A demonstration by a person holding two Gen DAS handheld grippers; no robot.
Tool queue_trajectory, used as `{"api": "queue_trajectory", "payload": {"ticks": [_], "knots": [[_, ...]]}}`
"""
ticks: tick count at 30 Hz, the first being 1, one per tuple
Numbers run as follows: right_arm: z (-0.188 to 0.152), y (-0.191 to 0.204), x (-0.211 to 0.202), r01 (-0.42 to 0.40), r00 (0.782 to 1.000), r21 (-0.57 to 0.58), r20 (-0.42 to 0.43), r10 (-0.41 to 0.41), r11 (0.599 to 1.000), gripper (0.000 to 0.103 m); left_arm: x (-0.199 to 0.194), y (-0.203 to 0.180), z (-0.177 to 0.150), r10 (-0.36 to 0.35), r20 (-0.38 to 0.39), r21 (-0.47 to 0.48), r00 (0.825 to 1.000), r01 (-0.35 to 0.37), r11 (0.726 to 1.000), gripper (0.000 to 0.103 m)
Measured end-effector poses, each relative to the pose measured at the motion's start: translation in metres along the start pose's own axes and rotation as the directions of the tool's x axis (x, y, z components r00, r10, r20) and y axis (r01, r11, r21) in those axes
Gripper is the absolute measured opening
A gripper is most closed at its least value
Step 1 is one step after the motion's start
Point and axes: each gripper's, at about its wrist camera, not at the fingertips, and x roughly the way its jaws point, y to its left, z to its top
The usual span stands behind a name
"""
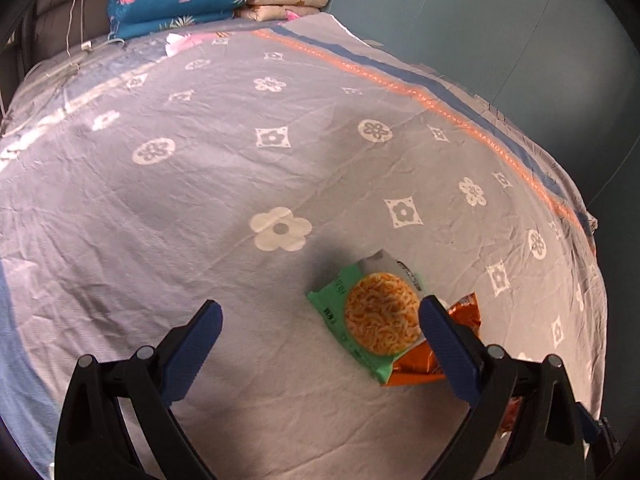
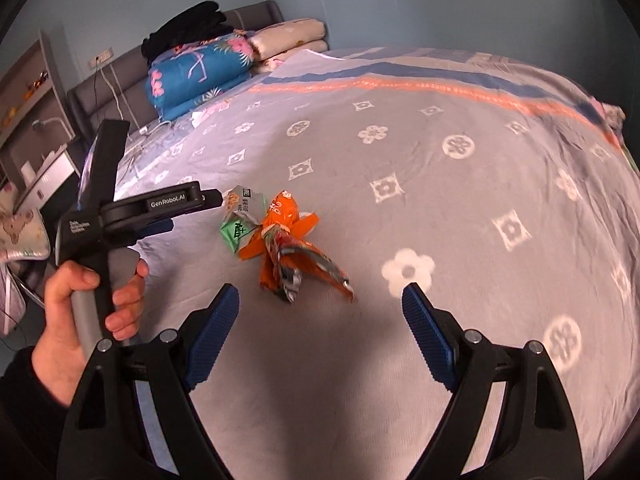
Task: Collect trash
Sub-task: 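Grasp the green noodle packet with the left tool while the right tool grasps the orange wrappers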
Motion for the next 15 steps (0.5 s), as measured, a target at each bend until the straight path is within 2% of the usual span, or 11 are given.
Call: {"api": "queue_trajectory", "payload": {"ticks": [4, 8, 11, 12, 14, 15], "knots": [[0.01, 0.005, 0.02, -0.005, 1.0, -0.044, -0.015, 0.004, 0.999, 0.085, 0.012, -0.006, 0.003, -0.025, -0.018, 0.005, 1.0, 0.025, 1.0, 0.095], [0.019, 0.014, 0.045, 0.012, 0.999, -0.087, -0.046, -0.016, 0.996, 0.085, 0.023, -0.005, 0.003, -0.065, -0.052, -0.017, 0.997, 0.064, 0.998, 0.094], [0.023, 0.023, 0.062, 0.023, 0.997, -0.134, -0.072, -0.033, 0.991, 0.082, 0.028, -0.005, 0.0, -0.082, -0.063, -0.015, 0.995, 0.081, 0.997, 0.084], [0.023, 0.027, 0.067, 0.037, 0.996, -0.152, -0.077, -0.049, 0.988, 0.079, 0.028, -0.005, 0.0, -0.095, -0.07, -0.019, 0.993, 0.094, 0.995, 0.076], [0.021, 0.028, 0.072, 0.044, 0.995, -0.161, -0.086, -0.059, 0.986, 0.065, 0.029, -0.004, -0.001, -0.122, -0.075, -0.03, 0.99, 0.12, 0.992, 0.067], [0.021, 0.03, 0.076, 0.049, 0.993, -0.165, -0.093, -0.066, 0.985, 0.062, 0.029, -0.005, -0.001, -0.131, -0.078, -0.029, 0.988, 0.129, 0.991, 0.06]]}}
